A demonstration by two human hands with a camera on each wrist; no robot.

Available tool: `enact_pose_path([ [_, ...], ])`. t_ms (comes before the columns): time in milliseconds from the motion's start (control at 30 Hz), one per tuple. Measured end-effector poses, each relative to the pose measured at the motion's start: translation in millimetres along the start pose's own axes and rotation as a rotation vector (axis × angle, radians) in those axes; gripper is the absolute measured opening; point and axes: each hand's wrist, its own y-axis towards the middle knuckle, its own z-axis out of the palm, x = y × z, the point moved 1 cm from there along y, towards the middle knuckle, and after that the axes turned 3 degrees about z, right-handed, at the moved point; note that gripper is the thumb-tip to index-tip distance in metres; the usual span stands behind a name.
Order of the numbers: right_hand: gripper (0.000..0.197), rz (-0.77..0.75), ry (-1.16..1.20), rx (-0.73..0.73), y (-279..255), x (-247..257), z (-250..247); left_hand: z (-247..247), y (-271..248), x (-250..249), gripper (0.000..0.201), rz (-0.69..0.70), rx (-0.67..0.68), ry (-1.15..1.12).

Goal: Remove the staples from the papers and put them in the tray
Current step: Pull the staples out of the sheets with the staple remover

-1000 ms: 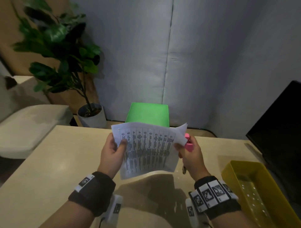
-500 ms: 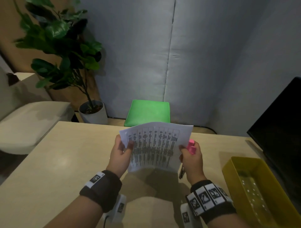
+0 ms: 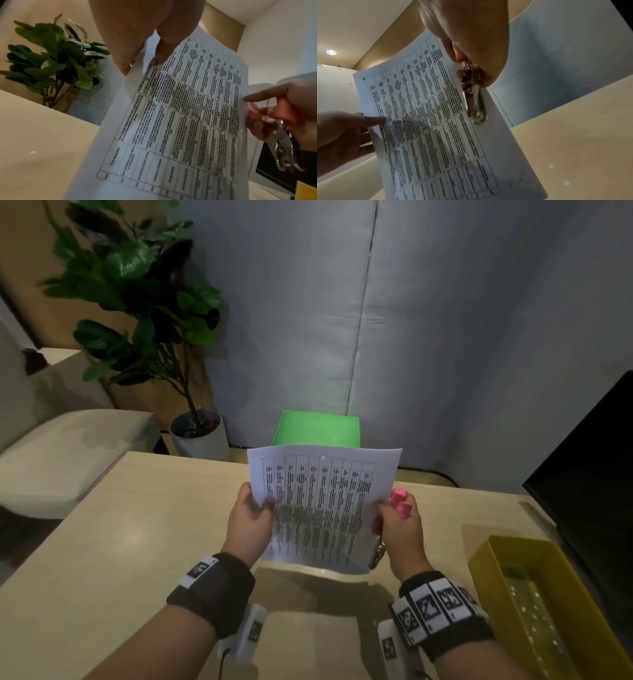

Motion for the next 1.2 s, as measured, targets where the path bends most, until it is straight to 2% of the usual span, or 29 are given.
enact_pose_path([
  [233,0.011,0.028,0.011,0.048,-7,-4,26,-24,-17,21,0.020,-0.078,0.059,0.074],
  [367,0.011,0.003,0.018,0.075,-8,5,54,-51,-14,18,0.020,-0.093,0.003,0.108],
  [467,0.016,0.025,-0.017,0.103,-5,9,87,-85,-4,10,0.018,-0.136,-0.073,0.079],
  [533,0.011,0.076,-0.047,0.162,-6,11,112,-113,4,6,0.016,-0.163,-0.117,0.087],
  [700,0.018,0.184,-0.093,0.326,-24,8,175,-190,22,13,0.024,-0.260,-0.184,0.158],
  [833,0.031,0.264,-0.143,0.416,-38,-7,223,-234,34,27,0.028,-0.324,-0.163,0.241],
  [967,0.018,0.340,-0.189,0.480,-46,-24,263,-263,45,48,0.032,-0.331,-0.151,0.348],
  [1200,0.018,0.414,-0.290,0.494,-42,-65,315,-299,69,100,0.023,-0.382,-0.034,0.455],
])
